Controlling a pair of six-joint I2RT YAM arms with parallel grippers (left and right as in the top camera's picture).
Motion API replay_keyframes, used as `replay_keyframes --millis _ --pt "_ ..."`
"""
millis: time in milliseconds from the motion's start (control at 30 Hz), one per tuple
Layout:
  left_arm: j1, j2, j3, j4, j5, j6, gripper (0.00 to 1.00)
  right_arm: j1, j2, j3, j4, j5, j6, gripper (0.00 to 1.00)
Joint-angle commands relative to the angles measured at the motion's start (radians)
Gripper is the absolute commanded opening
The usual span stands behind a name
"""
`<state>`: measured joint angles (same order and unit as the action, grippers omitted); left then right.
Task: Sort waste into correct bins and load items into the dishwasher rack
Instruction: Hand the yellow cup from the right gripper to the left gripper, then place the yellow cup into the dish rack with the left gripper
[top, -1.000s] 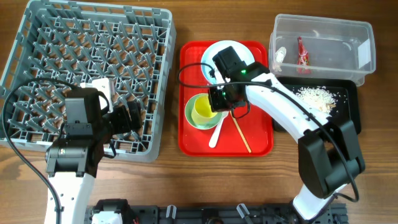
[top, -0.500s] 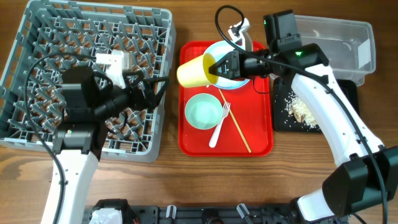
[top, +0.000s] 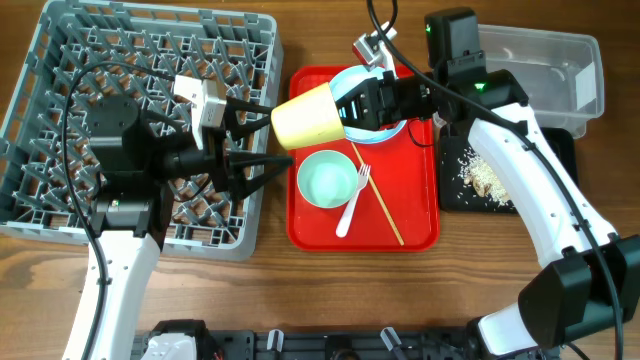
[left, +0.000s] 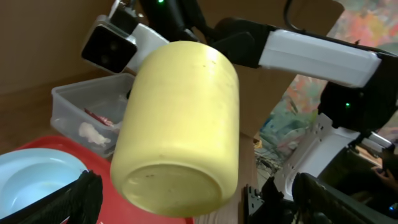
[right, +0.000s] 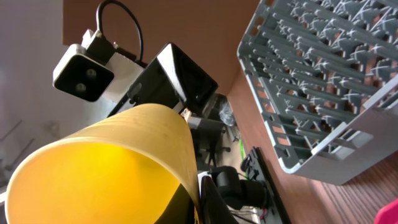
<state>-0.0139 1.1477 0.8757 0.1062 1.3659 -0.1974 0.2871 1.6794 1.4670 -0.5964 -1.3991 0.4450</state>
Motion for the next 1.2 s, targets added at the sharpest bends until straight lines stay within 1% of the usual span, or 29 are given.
replay_keyframes --millis 0,100,133,200,267,467,533,700,767,833,900,933,1000,1067,1133,1167 --pt "-0.043 0.005 0.015 0.06 0.047 -0.005 0.96 0.033 0.002 0.013 0.005 -0.05 0.002 0.04" --pt "-0.063 0.005 0.015 0.093 0.047 -0.005 0.93 0.049 0.002 0.013 0.005 -0.05 0.004 0.04" --pt "-0.063 0.005 0.015 0.093 0.047 -0.005 0.9 0.05 0.002 0.013 0.005 -0.05 0.003 0.04" --pt "-0.063 0.005 0.015 0.093 0.047 -0.006 0.88 0.05 0.002 0.013 0.005 -0.05 0.003 0.04" --pt "-0.063 0.005 0.015 0.093 0.047 -0.005 0.83 0.05 0.002 0.013 0.005 -0.05 0.003 0.04" --pt "-0.063 0.005 0.015 0.093 0.047 -0.005 0.77 0.05 0.002 0.013 0.005 -0.05 0.003 0.04" --pt "-0.063 0.005 0.015 0.093 0.046 -0.005 0.72 0.05 0.002 0.013 0.005 -0.05 0.003 0.04" --pt "-0.063 0.005 0.015 0.093 0.03 -0.005 0.65 0.05 0.002 0.013 0.005 -0.05 0.003 0.04" --pt "-0.063 0.005 0.015 0.093 0.027 -0.005 0.63 0.05 0.002 0.013 0.005 -0.05 0.003 0.06" --pt "-0.062 0.006 0.015 0.092 0.013 -0.005 0.58 0.05 0.002 0.013 0.005 -0.05 0.002 0.18" --pt "-0.062 0.006 0.015 0.082 -0.015 -0.005 0.52 0.05 0.002 0.013 0.005 -0.049 0.003 0.26" --pt "-0.06 0.005 0.015 0.057 -0.047 -0.005 0.5 0.049 0.002 0.013 0.005 -0.033 0.003 0.33" --pt "-0.046 0.006 0.015 0.011 -0.097 -0.005 0.5 0.04 0.002 0.013 0.005 0.02 0.003 0.4" --pt "-0.015 0.005 0.015 -0.045 -0.156 -0.005 0.5 0.008 0.002 0.013 -0.021 0.178 0.011 0.44" --pt "0.019 0.005 0.015 -0.093 -0.198 -0.004 0.51 -0.023 0.002 0.013 -0.061 0.321 0.014 0.45" --pt "0.04 0.005 0.015 -0.127 -0.216 0.011 0.5 -0.043 0.002 0.013 -0.09 0.426 0.014 0.46"
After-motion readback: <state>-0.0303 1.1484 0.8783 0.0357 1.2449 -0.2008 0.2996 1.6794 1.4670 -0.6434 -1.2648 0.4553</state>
